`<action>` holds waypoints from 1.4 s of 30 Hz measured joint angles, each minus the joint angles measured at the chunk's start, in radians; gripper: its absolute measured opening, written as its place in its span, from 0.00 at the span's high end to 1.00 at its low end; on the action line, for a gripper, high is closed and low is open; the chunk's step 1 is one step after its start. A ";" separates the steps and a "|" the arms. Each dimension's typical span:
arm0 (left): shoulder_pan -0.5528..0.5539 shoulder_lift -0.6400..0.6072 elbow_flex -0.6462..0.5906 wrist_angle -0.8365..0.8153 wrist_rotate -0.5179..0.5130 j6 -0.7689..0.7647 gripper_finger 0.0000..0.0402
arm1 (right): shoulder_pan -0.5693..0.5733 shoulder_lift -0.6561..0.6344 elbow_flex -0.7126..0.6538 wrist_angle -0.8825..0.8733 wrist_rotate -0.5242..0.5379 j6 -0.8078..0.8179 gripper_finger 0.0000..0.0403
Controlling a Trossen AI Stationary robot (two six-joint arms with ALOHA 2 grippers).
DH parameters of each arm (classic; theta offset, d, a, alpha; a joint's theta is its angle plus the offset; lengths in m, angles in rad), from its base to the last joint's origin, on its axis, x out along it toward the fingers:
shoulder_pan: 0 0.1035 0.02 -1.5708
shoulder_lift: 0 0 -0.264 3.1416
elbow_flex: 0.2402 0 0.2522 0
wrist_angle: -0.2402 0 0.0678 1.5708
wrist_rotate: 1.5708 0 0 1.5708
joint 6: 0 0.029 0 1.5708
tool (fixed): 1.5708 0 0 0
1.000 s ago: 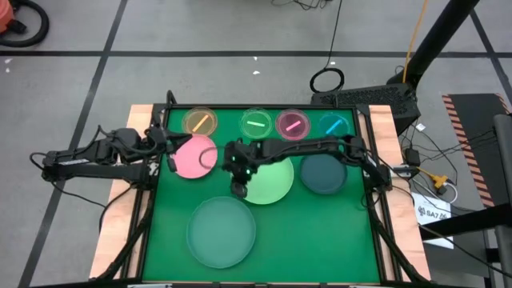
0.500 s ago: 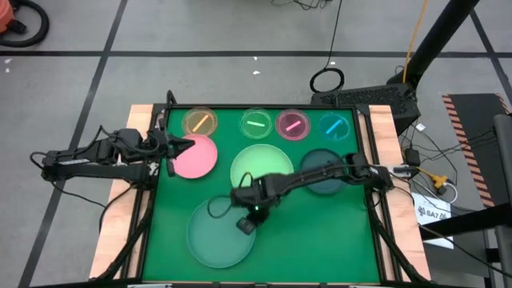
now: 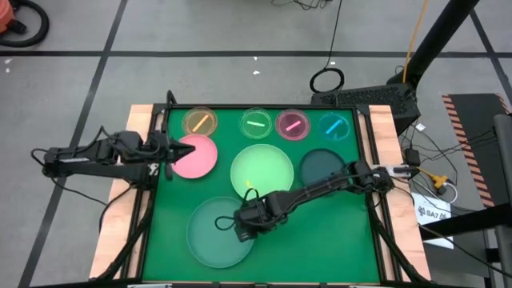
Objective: Stack plastic plates
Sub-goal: Stack the dark green plate on top of the green plate
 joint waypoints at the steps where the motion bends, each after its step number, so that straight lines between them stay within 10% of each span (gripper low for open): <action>1: -0.014 0.000 0.000 -0.008 0.000 -0.001 0.92 | 0.003 0.000 0.000 0.016 0.009 0.028 0.55; 42: -0.164 0.000 0.000 0.111 -0.013 0.191 0.92 | 0.034 0.076 0.010 0.005 0.253 0.169 0.64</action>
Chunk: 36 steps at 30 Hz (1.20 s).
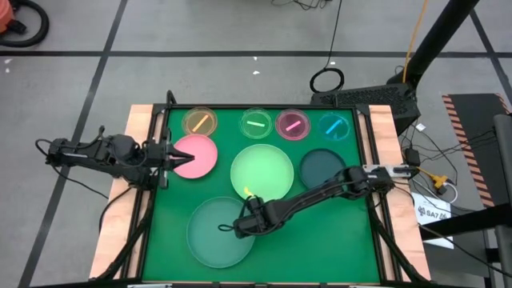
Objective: Stack plastic plates
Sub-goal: Stack the dark green plate on top of the green plate
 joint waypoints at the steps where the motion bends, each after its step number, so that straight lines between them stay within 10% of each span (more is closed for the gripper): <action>1: 0.000 0.000 0.000 0.006 0.000 0.003 0.92 | 0.000 0.005 0.000 0.006 0.000 -0.003 0.64; 36: 0.001 0.000 0.000 0.041 -0.001 0.026 0.92 | -0.007 0.012 0.001 0.138 0.046 -0.086 0.99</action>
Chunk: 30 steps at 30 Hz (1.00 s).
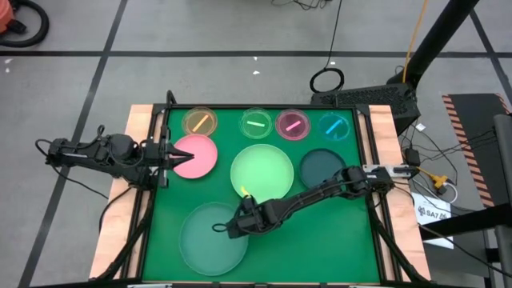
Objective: Stack plastic plates
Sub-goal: Stack the dark green plate on top of the green plate
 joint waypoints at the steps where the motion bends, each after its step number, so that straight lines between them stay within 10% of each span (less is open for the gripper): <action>1: 0.000 0.000 0.000 0.000 0.000 0.000 0.92 | -0.002 0.000 0.000 0.011 -0.002 -0.005 0.99; 30: -0.002 0.000 0.000 -0.006 0.001 -0.016 0.92 | -0.087 -0.148 -0.002 -0.025 -0.133 -0.240 0.99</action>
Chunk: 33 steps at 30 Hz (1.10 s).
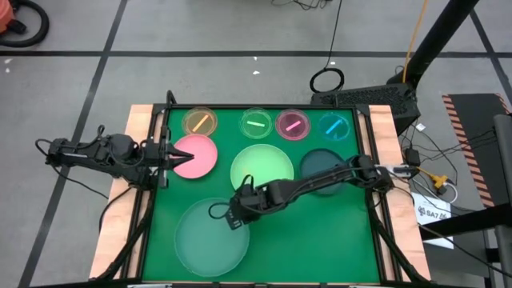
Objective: Stack plastic plates
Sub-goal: Stack the dark green plate on top of the green plate
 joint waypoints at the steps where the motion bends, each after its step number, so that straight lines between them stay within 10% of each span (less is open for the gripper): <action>1: 0.000 0.000 0.000 -0.001 0.000 0.000 0.92 | -0.006 -0.011 0.000 -0.026 -0.001 -0.014 0.99; 22: 0.000 0.000 0.000 -0.079 -0.005 -0.002 0.92 | -0.281 -0.222 0.001 -0.436 -0.052 -0.571 0.99; 33: 0.000 0.000 0.000 -0.131 -0.194 -0.064 0.92 | -0.518 -0.253 0.001 -0.470 -0.046 -0.970 0.99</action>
